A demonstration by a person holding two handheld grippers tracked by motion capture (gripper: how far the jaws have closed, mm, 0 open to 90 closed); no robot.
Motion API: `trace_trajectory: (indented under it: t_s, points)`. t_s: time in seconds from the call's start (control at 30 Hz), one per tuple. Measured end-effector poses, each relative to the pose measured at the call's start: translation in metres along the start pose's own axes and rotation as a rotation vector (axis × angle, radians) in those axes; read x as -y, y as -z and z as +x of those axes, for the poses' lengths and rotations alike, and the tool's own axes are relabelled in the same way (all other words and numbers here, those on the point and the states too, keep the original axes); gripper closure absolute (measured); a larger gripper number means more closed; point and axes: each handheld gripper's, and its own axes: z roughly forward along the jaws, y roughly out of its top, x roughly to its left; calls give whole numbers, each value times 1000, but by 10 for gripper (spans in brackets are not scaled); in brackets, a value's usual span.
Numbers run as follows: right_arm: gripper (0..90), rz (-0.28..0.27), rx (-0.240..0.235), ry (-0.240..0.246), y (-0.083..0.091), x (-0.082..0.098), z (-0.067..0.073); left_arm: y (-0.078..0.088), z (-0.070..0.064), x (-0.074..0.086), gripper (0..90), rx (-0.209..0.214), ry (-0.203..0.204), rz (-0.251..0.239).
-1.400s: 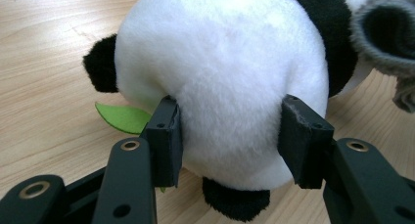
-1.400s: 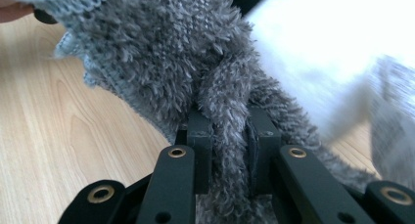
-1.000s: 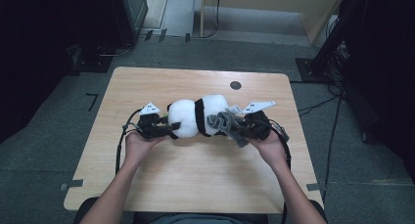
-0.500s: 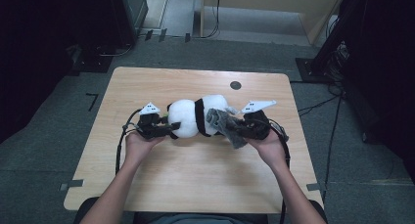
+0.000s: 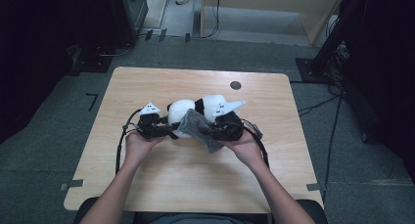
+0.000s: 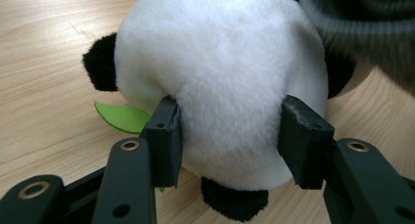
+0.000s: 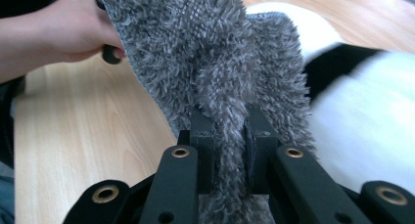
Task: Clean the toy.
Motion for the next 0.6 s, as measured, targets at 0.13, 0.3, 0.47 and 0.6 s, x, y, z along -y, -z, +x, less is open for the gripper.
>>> trace_trajectory:
  t_s: [0.13, 0.3, 0.47, 0.6]
  points:
    - [790, 10, -36, 16, -21, -9, 9, 0, 0, 0, 481, -1, -1, 1]
    - [790, 37, -65, 20, -47, -12, 11, 0, -1, 0, 483, -2, 4, 2]
    - [790, 55, -57, 0, -61, -7, 1, 0, -1, 0, 485, -2, -1, 5]
    - [789, 53, -47, -18, -54, -5, -7, 0, -1, 0, 484, -3, -2, 4]
